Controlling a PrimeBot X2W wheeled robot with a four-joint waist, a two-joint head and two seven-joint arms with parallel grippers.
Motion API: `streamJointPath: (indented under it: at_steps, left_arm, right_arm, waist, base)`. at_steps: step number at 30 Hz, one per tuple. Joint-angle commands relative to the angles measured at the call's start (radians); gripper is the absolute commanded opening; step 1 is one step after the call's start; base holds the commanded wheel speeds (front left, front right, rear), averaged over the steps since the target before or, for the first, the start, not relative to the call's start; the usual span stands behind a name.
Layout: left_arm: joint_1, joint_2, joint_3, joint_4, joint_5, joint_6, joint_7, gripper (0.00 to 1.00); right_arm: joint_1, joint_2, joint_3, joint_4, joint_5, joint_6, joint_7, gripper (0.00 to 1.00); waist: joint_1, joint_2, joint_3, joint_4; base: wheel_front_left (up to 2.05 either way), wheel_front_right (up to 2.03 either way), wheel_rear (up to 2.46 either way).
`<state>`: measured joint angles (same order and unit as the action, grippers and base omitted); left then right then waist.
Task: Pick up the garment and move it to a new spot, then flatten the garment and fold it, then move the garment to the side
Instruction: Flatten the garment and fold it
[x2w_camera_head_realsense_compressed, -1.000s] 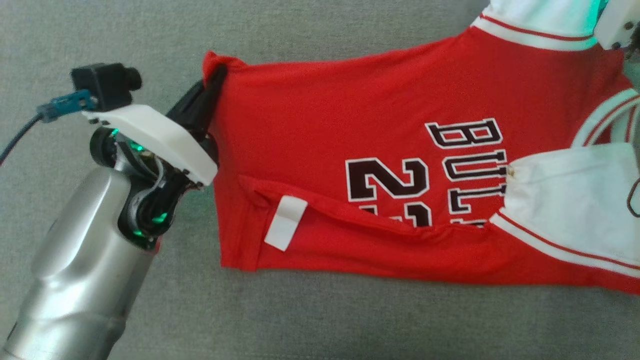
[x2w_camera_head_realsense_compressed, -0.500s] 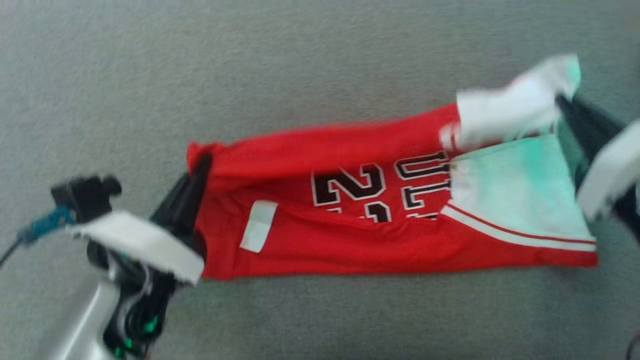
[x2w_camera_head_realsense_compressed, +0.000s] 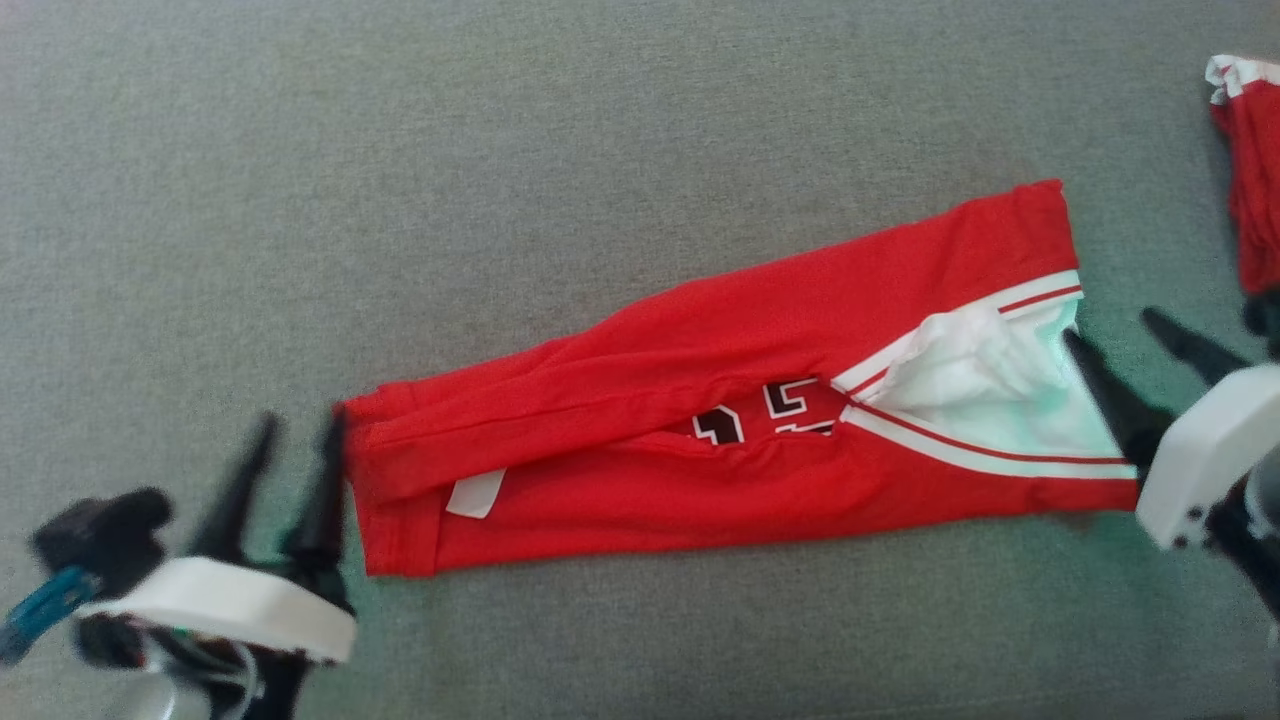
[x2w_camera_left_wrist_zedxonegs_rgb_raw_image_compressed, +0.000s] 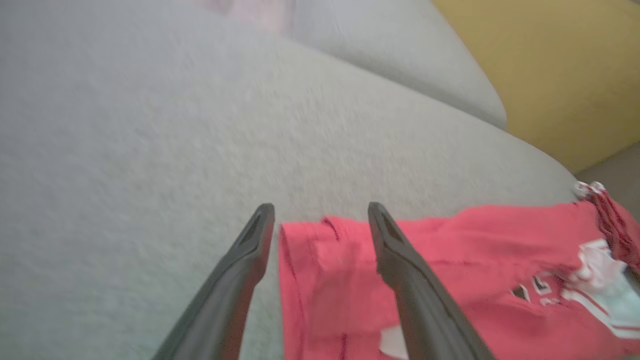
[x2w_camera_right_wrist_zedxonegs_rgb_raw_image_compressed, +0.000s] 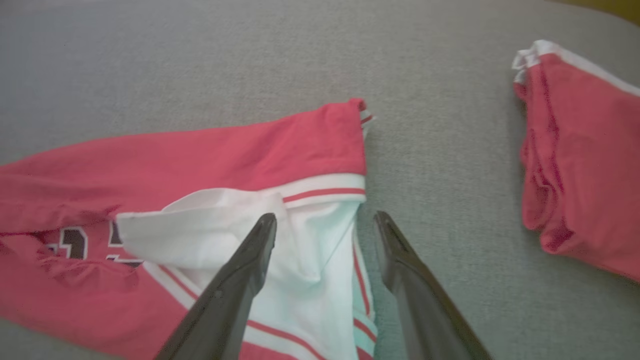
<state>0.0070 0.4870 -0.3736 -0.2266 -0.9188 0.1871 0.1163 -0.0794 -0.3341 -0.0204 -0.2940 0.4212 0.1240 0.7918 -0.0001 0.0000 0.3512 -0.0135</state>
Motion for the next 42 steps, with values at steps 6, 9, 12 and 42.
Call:
streamJointPath:
  at_steps: [6, 9, 12, 42]
  left_arm:
    - [-0.064, -0.023, 0.05, 0.027, 0.24, 0.041, -0.292, 1.0]
    - [-0.074, -0.057, 0.035, 0.046, 0.27, 0.039, -0.335, 1.0]
    - [-0.092, -0.106, 0.011, 0.087, 0.332, 0.014, -0.37, 1.0]
    - [0.038, -0.433, 0.254, 0.323, 0.567, -0.262, -0.378, 1.0]
  right_arm:
    - [-0.113, 0.065, -0.037, 0.105, -0.097, 0.007, 0.055, 1.0]
    - [-0.137, 0.062, -0.042, 0.164, -0.123, 0.007, 0.078, 1.0]
    - [-0.165, 0.053, -0.042, 0.24, -0.136, 0.007, 0.133, 1.0]
    - [-0.194, 0.062, -0.213, -0.031, 0.165, 0.007, 0.377, 0.0]
  waist:
    - [0.0001, 0.0, 0.008, 0.026]
    - [0.0001, 0.0, 0.013, 0.044]
    - [0.0001, 0.0, 0.024, 0.083]
    - [0.0001, 0.0, -0.126, 0.091]
  base:
    - [0.0, 0.0, 0.0]
    - [0.0, 0.0, 0.0]
    - [0.0, 0.0, 0.0]
    - [0.0, 0.0, 0.0]
